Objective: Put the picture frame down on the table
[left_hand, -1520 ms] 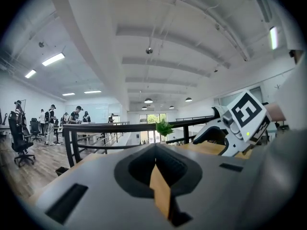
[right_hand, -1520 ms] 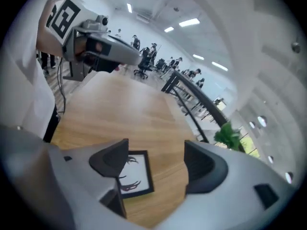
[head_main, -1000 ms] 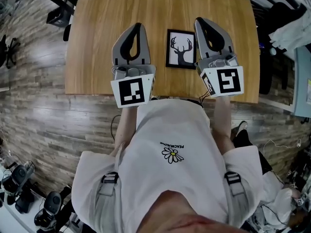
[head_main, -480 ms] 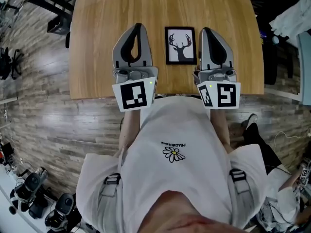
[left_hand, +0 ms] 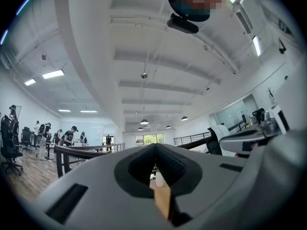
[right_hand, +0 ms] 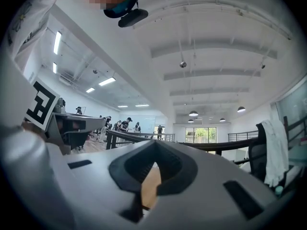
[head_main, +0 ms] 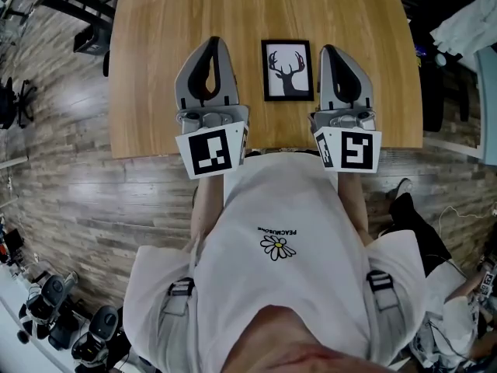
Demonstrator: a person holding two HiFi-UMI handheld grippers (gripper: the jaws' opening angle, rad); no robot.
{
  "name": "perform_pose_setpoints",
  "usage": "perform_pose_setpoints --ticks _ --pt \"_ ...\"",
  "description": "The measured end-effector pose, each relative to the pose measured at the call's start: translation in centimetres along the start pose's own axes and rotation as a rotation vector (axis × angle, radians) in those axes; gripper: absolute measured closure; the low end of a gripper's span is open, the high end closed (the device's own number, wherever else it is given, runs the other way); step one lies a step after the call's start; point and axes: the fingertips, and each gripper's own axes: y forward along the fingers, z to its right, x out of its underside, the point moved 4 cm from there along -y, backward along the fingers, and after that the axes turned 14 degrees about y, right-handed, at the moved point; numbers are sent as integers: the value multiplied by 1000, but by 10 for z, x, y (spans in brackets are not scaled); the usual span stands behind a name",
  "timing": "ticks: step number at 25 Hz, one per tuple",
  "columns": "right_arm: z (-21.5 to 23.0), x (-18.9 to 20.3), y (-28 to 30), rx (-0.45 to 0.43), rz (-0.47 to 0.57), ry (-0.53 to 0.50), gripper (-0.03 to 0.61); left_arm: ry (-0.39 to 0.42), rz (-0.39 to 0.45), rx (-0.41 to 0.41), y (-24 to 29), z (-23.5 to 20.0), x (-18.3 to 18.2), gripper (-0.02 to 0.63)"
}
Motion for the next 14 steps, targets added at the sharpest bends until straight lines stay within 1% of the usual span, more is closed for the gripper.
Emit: perform_pose_setpoints --ticks 2,8,14 --pt "-1 -1 1 -4 1 -11 569 -11 8 1 1 2 -2 597" --pt "-3 -2 0 -6 0 -24 569 -11 15 7 -1 5 -4 597" --pt "-1 -7 1 -7 15 -31 569 -11 7 0 -3 3 -1 597"
